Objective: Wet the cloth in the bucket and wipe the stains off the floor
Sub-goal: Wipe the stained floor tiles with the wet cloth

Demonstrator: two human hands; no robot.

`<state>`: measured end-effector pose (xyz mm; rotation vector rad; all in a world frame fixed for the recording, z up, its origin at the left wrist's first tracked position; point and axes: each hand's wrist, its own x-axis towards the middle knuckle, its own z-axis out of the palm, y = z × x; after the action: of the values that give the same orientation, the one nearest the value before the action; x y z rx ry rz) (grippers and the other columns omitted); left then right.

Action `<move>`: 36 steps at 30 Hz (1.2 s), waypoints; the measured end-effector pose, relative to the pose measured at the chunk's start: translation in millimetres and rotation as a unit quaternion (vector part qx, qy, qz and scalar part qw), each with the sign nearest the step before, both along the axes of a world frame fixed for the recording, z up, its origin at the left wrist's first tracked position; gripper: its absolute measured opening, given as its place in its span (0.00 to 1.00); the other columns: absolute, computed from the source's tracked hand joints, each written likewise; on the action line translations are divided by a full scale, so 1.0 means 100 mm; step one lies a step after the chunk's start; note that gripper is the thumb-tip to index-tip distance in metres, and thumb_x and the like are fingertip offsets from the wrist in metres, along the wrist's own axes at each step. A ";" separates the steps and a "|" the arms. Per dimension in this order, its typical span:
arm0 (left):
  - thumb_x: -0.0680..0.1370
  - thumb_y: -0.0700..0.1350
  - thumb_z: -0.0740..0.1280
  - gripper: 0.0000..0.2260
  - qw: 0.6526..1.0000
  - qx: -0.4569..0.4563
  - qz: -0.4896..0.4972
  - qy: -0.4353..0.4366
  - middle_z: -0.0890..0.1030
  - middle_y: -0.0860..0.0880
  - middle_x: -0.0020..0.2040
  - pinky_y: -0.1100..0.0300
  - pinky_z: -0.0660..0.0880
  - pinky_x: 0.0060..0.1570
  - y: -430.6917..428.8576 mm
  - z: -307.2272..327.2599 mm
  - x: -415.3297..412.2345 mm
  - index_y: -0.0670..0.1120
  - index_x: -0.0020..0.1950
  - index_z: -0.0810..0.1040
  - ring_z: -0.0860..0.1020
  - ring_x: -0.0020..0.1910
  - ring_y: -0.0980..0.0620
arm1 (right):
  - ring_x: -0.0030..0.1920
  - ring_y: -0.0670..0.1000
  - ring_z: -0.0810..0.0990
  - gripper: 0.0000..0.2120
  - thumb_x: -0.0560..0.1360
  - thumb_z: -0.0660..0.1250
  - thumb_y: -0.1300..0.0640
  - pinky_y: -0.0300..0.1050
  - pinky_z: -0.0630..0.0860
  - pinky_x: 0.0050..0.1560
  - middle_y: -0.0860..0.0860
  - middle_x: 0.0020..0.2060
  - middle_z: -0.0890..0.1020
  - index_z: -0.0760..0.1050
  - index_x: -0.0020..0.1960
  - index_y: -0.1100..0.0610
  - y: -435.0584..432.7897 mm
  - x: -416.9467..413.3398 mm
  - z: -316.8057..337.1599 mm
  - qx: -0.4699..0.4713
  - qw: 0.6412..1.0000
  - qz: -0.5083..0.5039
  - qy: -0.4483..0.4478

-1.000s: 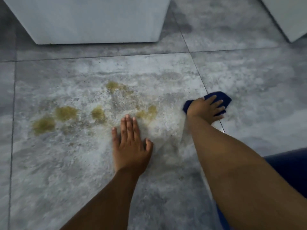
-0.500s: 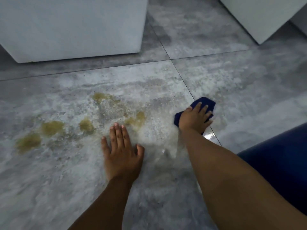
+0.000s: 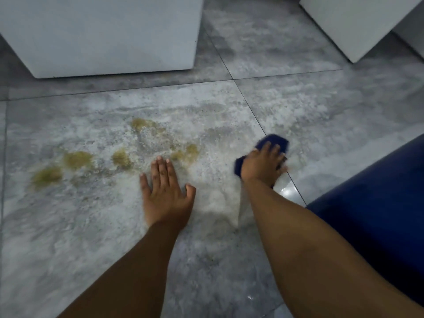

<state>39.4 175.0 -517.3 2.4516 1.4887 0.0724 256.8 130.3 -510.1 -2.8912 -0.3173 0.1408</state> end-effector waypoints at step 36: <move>0.79 0.57 0.48 0.31 0.998 0.019 0.055 -0.013 0.49 0.43 0.78 0.49 0.43 0.74 -0.35 -0.05 -1.45 0.41 0.78 0.49 0.45 0.78 0.48 | 0.77 0.55 0.46 0.24 0.83 0.50 0.51 0.56 0.45 0.75 0.50 0.78 0.53 0.53 0.78 0.51 0.68 -1.71 0.04 -0.008 0.859 0.512 0.017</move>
<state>-106.0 140.5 -522.1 2.3865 1.6226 0.1555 85.6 198.4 -506.0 -2.3857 -1.7943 0.3553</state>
